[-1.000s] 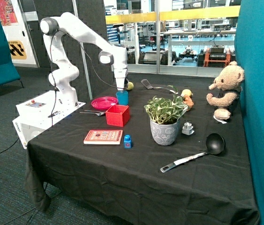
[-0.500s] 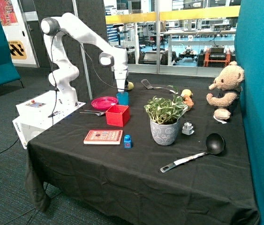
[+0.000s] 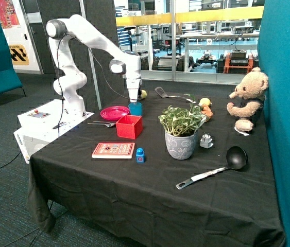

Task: Set the table

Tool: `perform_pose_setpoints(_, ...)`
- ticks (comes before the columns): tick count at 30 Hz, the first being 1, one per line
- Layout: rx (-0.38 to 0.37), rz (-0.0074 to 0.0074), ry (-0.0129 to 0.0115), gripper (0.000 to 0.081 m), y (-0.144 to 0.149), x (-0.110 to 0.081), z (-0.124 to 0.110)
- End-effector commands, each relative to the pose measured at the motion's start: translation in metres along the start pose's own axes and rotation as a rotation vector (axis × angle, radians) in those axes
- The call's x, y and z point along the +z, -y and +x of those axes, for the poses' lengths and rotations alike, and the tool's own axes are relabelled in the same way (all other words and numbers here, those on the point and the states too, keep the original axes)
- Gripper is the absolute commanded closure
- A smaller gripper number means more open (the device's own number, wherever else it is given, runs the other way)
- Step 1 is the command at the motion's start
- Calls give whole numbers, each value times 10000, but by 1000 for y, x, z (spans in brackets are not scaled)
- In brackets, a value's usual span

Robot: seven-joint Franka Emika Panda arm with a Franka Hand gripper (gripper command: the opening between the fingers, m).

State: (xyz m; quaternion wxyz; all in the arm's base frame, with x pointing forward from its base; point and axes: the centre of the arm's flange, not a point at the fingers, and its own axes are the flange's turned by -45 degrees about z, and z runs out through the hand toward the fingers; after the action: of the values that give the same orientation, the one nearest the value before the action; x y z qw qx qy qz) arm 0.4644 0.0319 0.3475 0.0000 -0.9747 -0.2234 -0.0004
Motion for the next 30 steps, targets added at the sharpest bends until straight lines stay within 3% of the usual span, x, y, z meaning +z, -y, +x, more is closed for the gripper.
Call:
perform_pose_setpoints(1, -45, 1, 8, 747, -2, 4, -2)
perform_pose_setpoints(5, -98, 1, 8, 586, -1, 4, -2)
perform_pose_setpoints(11, -189, 1, 8, 429, 0, 5, -2)
perform_pose_setpoints(20, -329, 1, 8, 222, 3, 6, 1)
perform_pose_setpoints(30, -413, 1, 8, 64, 6, 7, 2)
